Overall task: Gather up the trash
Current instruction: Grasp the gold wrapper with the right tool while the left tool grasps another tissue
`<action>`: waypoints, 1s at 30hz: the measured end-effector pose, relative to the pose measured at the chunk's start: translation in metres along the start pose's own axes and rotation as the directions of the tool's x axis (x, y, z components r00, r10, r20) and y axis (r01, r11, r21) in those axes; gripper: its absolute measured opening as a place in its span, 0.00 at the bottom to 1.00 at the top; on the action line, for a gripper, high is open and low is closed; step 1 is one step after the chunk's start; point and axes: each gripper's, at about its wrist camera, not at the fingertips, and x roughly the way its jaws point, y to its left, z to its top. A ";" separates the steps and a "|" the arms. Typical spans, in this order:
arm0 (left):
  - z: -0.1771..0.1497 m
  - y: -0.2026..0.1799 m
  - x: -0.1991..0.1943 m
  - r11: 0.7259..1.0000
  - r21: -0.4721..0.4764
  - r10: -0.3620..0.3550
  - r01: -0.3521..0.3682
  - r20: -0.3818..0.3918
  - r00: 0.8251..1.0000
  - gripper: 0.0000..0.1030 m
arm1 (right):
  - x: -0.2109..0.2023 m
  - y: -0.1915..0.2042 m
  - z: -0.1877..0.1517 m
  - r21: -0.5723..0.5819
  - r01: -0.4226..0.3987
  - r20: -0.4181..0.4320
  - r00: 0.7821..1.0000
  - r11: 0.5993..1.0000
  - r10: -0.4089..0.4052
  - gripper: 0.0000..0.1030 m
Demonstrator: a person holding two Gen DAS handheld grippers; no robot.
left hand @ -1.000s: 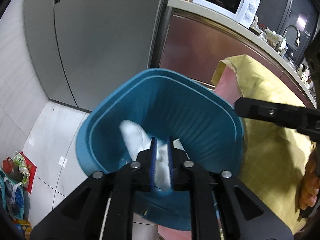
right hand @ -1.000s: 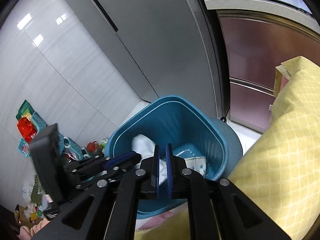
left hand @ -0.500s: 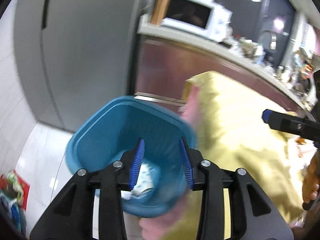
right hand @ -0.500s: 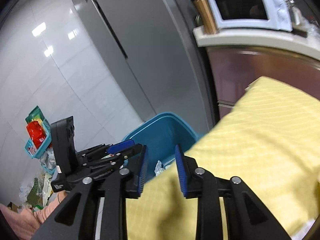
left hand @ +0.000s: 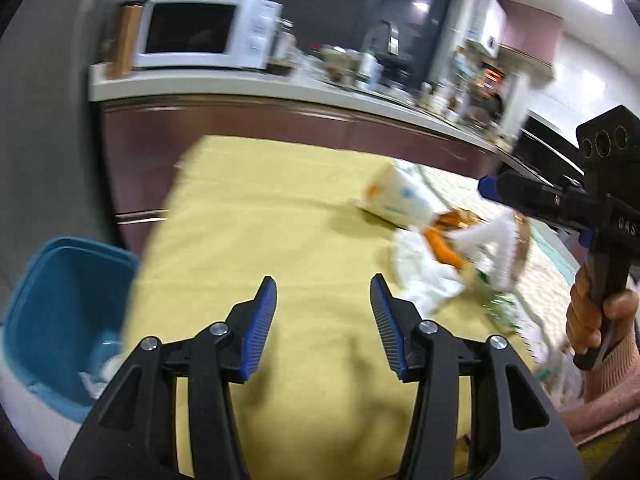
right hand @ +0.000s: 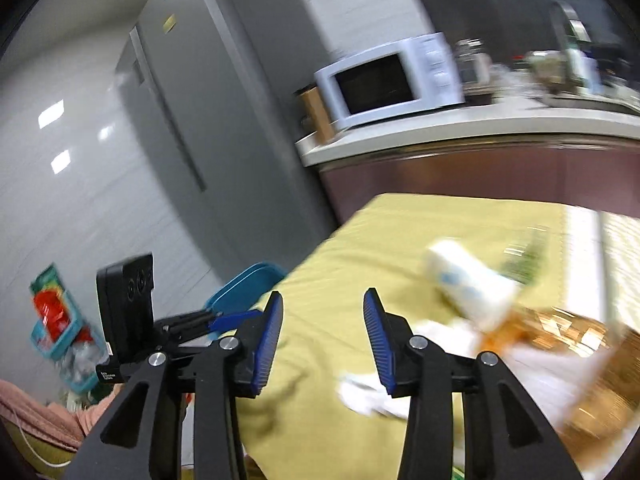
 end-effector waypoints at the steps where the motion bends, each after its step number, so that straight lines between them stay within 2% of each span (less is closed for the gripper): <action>1: -0.001 -0.009 0.005 1.000 0.009 -0.015 0.015 -0.010 1.000 0.49 | -0.017 -0.010 -0.002 0.016 0.043 0.027 0.999 0.999 -0.044 0.39; 4: -0.004 -0.033 0.024 0.997 0.041 -0.064 0.065 -0.041 0.997 0.53 | -0.056 -0.031 -0.008 0.051 0.126 0.090 0.987 0.991 -0.130 0.42; 8: -0.001 -0.058 0.049 0.993 0.072 -0.087 0.093 -0.080 0.993 0.57 | -0.091 -0.057 -0.018 0.095 0.214 0.147 0.963 0.972 -0.226 0.51; 13: 0.002 -0.070 0.074 0.992 0.080 -0.086 0.097 -0.130 0.988 0.58 | -0.110 -0.095 -0.037 0.200 0.276 0.138 0.942 0.940 -0.306 0.56; 19: 0.003 -0.076 0.089 0.993 0.086 -0.065 0.080 -0.169 0.983 0.62 | -0.103 -0.130 -0.068 0.317 0.225 0.084 0.961 0.921 -0.264 0.58; 24: 0.003 -0.087 0.099 0.991 0.110 -0.054 0.076 -0.191 0.980 0.62 | -0.098 -0.139 -0.079 0.345 0.161 0.093 0.974 0.925 -0.205 0.59; 27: 0.002 -0.092 0.104 0.990 0.121 -0.042 0.068 -0.206 0.978 0.60 | -0.095 -0.137 -0.079 0.338 0.128 0.100 0.980 0.932 -0.170 0.58; 30: 0.001 -0.096 0.111 0.991 0.120 -0.031 0.060 -0.229 0.973 0.54 | -0.093 -0.134 -0.080 0.324 0.107 0.098 0.984 0.940 -0.146 0.54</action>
